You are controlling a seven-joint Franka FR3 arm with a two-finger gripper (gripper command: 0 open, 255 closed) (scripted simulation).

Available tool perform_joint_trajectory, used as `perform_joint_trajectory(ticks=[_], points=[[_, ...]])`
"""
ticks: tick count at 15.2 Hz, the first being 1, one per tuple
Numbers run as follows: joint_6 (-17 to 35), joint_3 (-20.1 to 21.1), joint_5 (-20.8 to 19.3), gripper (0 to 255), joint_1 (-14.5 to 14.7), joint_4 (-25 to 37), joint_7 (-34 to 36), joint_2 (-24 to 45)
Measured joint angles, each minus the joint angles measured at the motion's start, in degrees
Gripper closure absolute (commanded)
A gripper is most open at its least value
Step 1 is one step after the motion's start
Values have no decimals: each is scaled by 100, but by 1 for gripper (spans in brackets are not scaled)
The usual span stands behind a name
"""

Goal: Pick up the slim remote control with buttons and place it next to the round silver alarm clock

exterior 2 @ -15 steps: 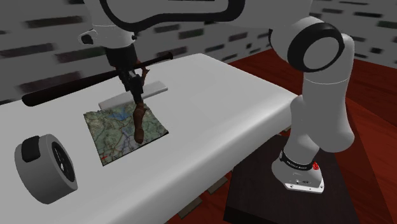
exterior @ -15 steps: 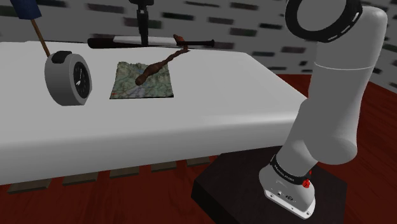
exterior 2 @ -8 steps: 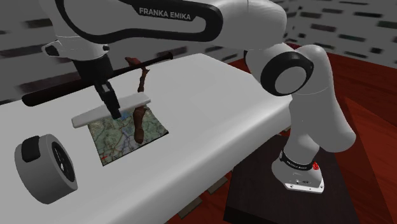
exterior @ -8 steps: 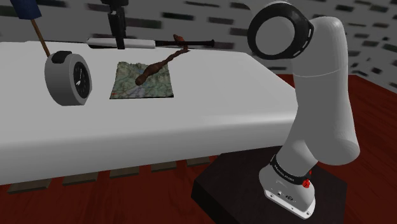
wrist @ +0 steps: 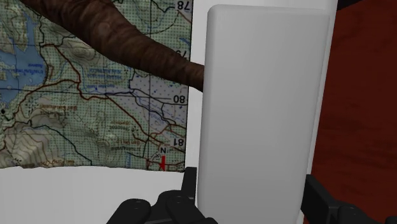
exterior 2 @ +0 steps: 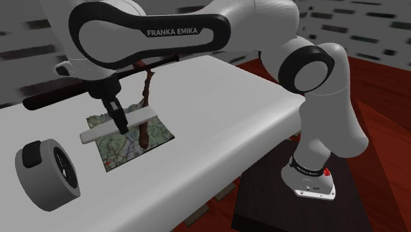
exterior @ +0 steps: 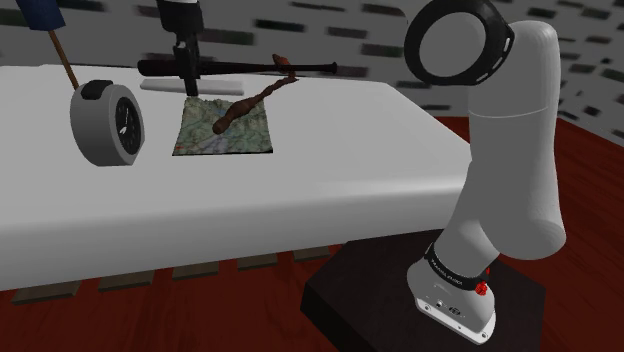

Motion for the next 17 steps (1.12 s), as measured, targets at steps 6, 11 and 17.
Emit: perform_joint_trajectory(ticks=[6, 11, 17], points=[[573, 2, -3, 255, 9, -751, 9, -178], [955, 2, -4, 255, 10, -1147, 12, -193], [1415, 7, -3, 255, 17, -1618, 20, -211]])
